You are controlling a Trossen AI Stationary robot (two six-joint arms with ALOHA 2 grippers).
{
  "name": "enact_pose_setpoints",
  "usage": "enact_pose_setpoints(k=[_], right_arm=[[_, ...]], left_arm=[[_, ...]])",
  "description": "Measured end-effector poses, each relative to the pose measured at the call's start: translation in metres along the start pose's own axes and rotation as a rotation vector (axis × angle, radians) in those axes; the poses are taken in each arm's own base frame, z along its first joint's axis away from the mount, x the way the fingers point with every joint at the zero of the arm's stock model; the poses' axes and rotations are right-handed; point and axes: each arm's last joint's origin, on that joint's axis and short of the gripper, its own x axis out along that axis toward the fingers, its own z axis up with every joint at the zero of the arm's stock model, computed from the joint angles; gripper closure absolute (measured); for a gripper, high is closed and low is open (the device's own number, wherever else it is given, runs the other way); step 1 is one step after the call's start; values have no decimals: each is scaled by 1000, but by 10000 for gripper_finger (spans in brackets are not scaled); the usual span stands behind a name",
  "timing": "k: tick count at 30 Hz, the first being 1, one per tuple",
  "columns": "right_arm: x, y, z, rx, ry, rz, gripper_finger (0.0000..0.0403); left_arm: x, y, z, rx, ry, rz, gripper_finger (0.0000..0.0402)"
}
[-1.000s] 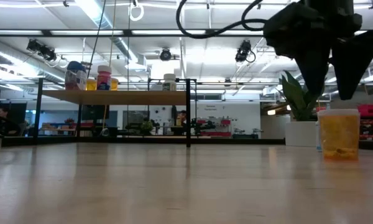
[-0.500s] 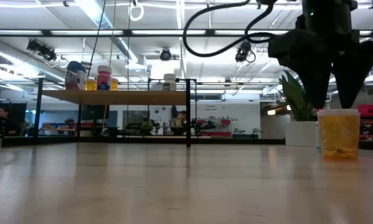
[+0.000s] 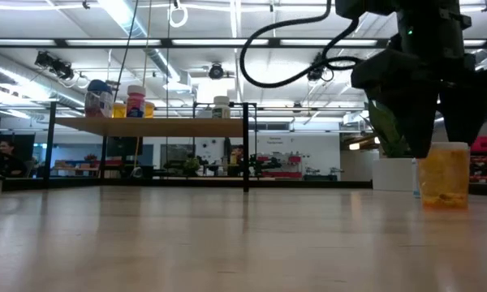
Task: Pick and place medicine bottles onto shelf by color
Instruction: Put the orange pill bottle on the shelf
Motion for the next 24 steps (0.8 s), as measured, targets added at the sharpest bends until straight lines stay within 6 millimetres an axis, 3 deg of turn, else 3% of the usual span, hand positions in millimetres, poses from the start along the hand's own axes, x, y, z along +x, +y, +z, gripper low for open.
enact_pose_setpoints(k=[14,24], right_arm=[[6,1,-1,-3,11,26,119],[4,2,-1,-9,18,33,161]], left_arm=[[0,1,-2,1,16,9,173],[0,1,-1,2,15,9,173]])
